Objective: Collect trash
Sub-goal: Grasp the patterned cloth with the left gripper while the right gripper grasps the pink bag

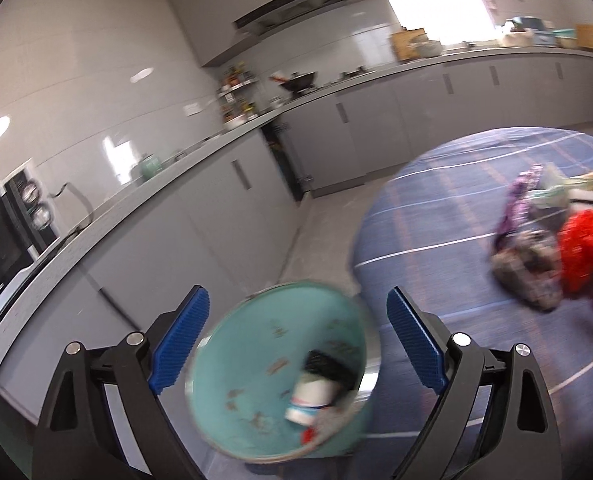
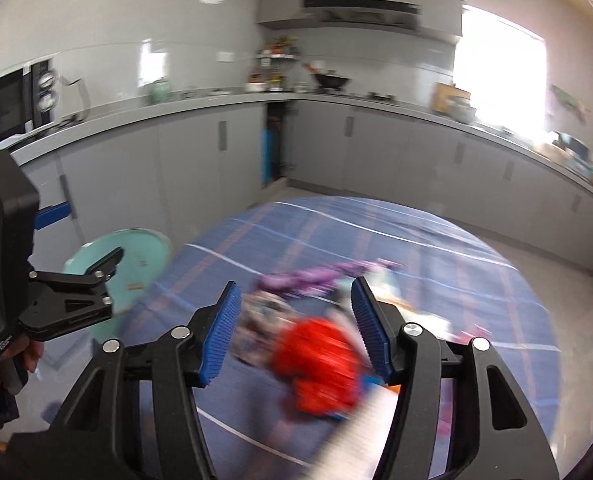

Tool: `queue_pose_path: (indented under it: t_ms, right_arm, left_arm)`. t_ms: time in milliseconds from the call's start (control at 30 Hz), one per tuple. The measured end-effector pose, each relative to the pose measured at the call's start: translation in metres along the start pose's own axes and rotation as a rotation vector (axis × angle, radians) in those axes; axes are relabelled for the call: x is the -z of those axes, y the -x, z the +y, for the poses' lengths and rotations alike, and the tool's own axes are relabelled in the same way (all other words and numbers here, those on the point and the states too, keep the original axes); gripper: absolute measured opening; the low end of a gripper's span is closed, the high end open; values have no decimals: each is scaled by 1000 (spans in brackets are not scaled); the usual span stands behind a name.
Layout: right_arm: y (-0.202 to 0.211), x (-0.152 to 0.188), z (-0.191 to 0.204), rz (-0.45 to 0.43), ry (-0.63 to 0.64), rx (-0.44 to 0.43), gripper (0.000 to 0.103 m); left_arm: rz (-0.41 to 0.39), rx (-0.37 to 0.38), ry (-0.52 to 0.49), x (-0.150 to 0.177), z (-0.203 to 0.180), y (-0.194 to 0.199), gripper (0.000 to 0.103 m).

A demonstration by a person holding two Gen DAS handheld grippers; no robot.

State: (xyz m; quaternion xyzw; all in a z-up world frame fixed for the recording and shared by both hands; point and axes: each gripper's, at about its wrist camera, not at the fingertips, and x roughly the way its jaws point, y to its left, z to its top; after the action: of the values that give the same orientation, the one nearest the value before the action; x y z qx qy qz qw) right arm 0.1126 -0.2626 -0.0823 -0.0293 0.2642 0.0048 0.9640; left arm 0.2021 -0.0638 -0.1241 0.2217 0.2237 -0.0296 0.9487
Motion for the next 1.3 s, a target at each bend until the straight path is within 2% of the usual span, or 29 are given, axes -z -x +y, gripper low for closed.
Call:
queue_pose_path:
  t_ms: [167,267,400,667,967,1000,1033,1167,1200,1233,1267,1300]
  right_arm:
    - [17,29,-60,32,-66,135,61]
    - [18,45,-87,58,-102,183,61]
    - [13,63,-115,92,-134,229,62]
    - [-4,78,-140,119,-191,247,62]
    - [-21,82,-144,164,-211,243,63]
    - [-24,83,-144,175,-209,244,63]
    - [-27,84,-144,186,-210,240,62]
    - [-35,87,-144,213,-218,223,61]
    - [-37,88,-145,218,-223,216,60]
    - [-38,88,-145,224,-228,210,52]
    - [-39,88,-145,232,-234,196,41]
    - [-41,89,-146,242,-238,182,38]
  left_arm:
    - [-37,95,-54,-16,-56,14,90]
    - [-53,148,-75,-22,-84,20,91]
    - [-30,171,-93,-26,-106,13,91]
    - [16,165,-129,-26,-121,-7,91]
    - [58,213,-138,-22,-132,-19,91]
    - [64,220,-140,-22,-133,-21,88]
    - [68,228,-143,-21,-135,-22,78]
    - [104,307,-140,-18,-137,-28,51]
    - [108,323,-145,-17,-138,-28,35]
    - [111,330,-151,-16,-140,-28,24]
    - [110,346,-158,-16,-142,-27,23]
    - [104,349,-168,-15,-143,-25,20]
